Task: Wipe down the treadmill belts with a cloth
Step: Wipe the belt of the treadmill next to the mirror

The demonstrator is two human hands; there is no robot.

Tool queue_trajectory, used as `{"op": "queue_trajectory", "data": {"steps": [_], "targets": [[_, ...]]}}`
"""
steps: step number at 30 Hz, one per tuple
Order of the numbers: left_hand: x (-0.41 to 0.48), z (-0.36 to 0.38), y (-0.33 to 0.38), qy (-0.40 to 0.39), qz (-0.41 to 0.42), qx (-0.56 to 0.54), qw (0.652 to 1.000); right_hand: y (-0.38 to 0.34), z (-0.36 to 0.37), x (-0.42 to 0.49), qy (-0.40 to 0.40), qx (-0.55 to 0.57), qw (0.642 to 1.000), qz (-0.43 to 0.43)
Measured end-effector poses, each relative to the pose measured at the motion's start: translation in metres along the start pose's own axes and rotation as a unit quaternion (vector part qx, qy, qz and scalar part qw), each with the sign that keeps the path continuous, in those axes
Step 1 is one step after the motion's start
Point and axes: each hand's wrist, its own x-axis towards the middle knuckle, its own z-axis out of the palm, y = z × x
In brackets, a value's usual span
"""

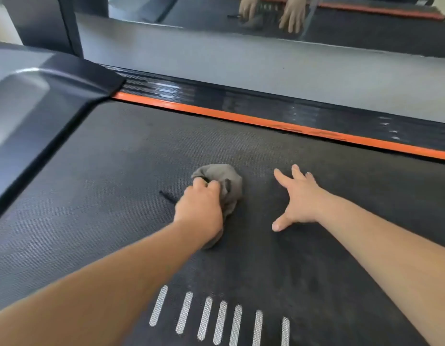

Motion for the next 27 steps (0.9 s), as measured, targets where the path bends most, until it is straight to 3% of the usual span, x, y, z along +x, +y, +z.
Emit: {"op": "queue_trajectory", "data": {"steps": [4, 6, 8, 11, 13, 16, 18, 20, 21, 23, 25, 27], "targets": [[-0.024, 0.01, 0.016, -0.034, 0.206, 0.01, 0.978, -0.008, -0.012, 0.03, -0.048, -0.019, 0.999, 0.014], [-0.002, -0.002, -0.001, -0.05, 0.257, 0.03, 0.965, -0.008, -0.004, 0.041, -0.049, -0.028, 0.998, 0.021], [0.03, -0.012, -0.018, -0.032, 0.209, 0.06, 0.976, -0.006, 0.001, 0.045, -0.046, -0.019, 0.999, 0.023], [0.065, -0.016, -0.019, 0.037, -0.027, -0.054, 0.998, -0.003, 0.0, 0.043, -0.048, -0.005, 0.999, 0.018], [0.06, -0.006, 0.0, 0.065, -0.073, -0.069, 0.993, -0.004, 0.001, 0.044, -0.041, -0.002, 0.999, 0.021], [0.017, 0.01, 0.033, 0.022, 0.085, -0.045, 0.995, 0.0, 0.002, 0.042, -0.025, -0.003, 0.999, 0.019], [-0.009, 0.013, 0.037, -0.037, 0.2, -0.031, 0.978, 0.003, 0.005, 0.042, -0.008, 0.007, 1.0, 0.018], [0.008, 0.0, 0.015, -0.068, 0.221, 0.003, 0.973, 0.001, 0.006, 0.043, -0.016, 0.009, 1.0, 0.023], [0.024, -0.006, 0.002, -0.056, 0.2, 0.04, 0.977, -0.001, 0.005, 0.043, -0.027, 0.007, 0.999, 0.026], [0.056, -0.023, -0.023, -0.019, 0.084, 0.077, 0.993, -0.004, 0.002, 0.042, -0.037, 0.007, 0.999, 0.032], [0.07, -0.027, -0.038, 0.024, -0.055, 0.025, 0.998, -0.005, 0.003, 0.041, -0.037, 0.008, 0.999, 0.031], [0.063, -0.019, -0.026, 0.047, -0.08, 0.005, 0.996, -0.005, 0.003, 0.042, -0.032, 0.001, 0.999, 0.032]]}}
